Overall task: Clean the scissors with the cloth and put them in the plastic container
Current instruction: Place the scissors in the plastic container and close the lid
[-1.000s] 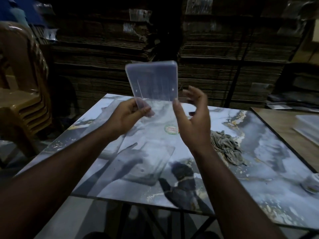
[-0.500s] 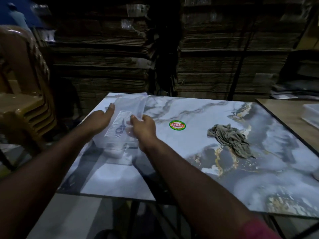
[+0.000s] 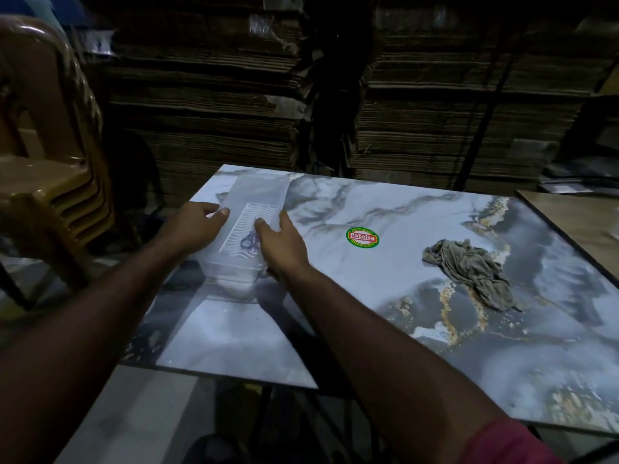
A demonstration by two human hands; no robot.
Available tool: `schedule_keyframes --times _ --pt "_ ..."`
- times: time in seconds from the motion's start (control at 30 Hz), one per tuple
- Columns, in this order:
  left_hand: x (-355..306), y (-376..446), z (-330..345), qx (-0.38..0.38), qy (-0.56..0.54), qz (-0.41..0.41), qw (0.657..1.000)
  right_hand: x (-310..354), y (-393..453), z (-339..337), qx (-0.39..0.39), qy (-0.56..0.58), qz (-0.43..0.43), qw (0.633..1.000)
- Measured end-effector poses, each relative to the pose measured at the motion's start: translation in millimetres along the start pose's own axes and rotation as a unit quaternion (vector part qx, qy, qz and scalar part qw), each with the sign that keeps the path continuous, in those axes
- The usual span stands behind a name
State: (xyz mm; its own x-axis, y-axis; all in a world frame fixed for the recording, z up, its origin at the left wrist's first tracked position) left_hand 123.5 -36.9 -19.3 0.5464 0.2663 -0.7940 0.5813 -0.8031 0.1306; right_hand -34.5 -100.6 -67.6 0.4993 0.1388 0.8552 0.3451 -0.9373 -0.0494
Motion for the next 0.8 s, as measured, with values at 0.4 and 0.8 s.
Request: schedule_keyframes --times 0.4,0.8 --pt "7.9 7.1 0.1 -0.013 0.032 0.015 0.999 -5.4 2.0 -5.5 0.007 -0.01 -0.028 1.0" --pt "2.6 7.3 10.5 0.032 0.165 0.019 0.986 -1.5 4.5 -10.2 -0.014 -0.092 -0.064 0.994"
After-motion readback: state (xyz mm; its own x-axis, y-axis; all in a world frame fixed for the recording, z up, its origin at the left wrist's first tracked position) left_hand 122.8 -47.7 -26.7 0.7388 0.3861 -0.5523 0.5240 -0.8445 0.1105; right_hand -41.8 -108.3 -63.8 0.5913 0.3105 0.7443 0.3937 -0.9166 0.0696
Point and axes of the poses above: each hand's wrist, its own y-axis towards the middle knuckle, its own z-axis out of the palm, x = y × z, the point moved 4 cm from there along y, towards the middle knuckle, and after that the axes turned 13 degrees about -y, right-handed, at the moved point
